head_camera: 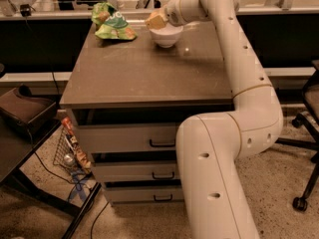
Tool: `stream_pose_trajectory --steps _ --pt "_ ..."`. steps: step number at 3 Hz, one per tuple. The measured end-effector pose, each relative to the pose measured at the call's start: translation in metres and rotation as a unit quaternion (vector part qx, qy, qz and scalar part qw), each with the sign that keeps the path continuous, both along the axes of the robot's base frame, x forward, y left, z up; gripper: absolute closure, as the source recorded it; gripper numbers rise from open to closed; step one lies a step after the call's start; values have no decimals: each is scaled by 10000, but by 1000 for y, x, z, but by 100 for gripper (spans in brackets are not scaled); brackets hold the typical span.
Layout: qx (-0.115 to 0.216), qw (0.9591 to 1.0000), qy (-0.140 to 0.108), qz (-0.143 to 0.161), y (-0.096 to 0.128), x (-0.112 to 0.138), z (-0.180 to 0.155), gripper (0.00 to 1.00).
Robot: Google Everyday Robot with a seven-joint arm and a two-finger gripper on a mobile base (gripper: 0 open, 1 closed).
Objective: Place orange into white bowl
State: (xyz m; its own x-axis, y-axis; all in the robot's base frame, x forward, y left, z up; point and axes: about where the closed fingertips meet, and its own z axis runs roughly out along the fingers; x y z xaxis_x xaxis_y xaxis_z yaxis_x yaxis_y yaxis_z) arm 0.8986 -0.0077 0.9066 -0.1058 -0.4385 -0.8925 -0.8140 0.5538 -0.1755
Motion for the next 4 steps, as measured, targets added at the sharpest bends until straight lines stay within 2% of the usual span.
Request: stream_pose_trajectory --steps 2,3,4 --pt "-5 10000 41 37 7 1 -6 5" --pt "-6 10000 53 48 9 1 -8 0" --pt "-6 10000 54 49 9 1 -8 0"
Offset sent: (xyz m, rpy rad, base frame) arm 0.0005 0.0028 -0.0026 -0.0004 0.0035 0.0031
